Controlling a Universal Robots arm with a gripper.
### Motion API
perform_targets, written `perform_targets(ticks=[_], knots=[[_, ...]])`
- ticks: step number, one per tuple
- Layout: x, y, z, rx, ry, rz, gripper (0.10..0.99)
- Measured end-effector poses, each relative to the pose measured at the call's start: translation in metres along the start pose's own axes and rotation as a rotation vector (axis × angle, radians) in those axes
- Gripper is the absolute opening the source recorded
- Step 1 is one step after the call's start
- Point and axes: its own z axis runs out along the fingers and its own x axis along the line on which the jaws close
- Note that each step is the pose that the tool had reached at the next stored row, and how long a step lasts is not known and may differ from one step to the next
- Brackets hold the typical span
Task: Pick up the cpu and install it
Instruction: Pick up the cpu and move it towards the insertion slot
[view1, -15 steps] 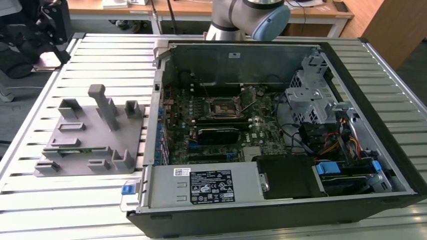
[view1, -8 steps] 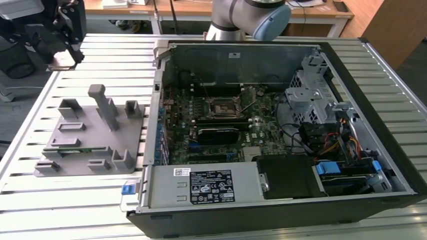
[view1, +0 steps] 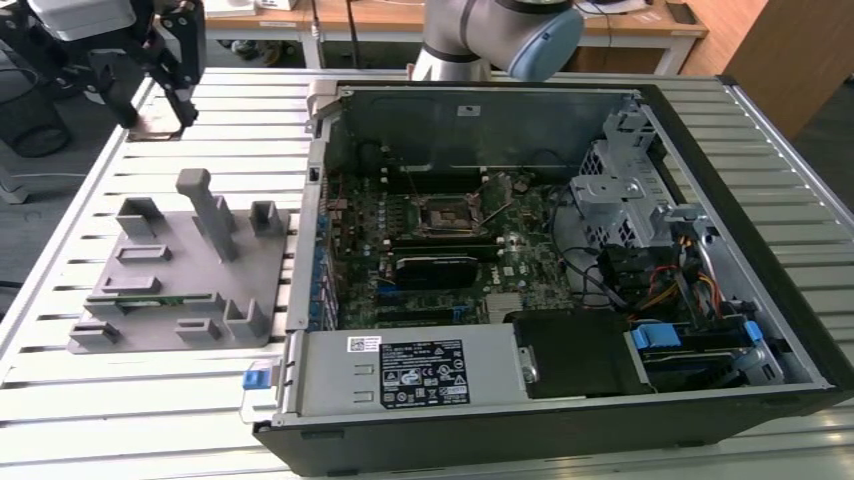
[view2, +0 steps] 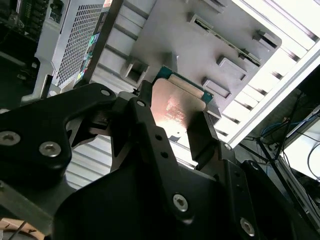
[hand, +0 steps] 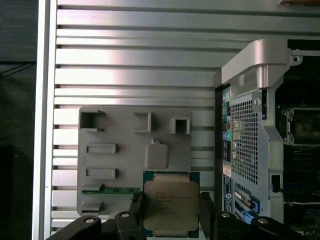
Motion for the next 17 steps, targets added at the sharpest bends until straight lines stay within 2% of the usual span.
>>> perform_targets(ticks=[17], knots=[[-0.0494,0.001,0.0022,0.0,0.0,0.0,0.529]])
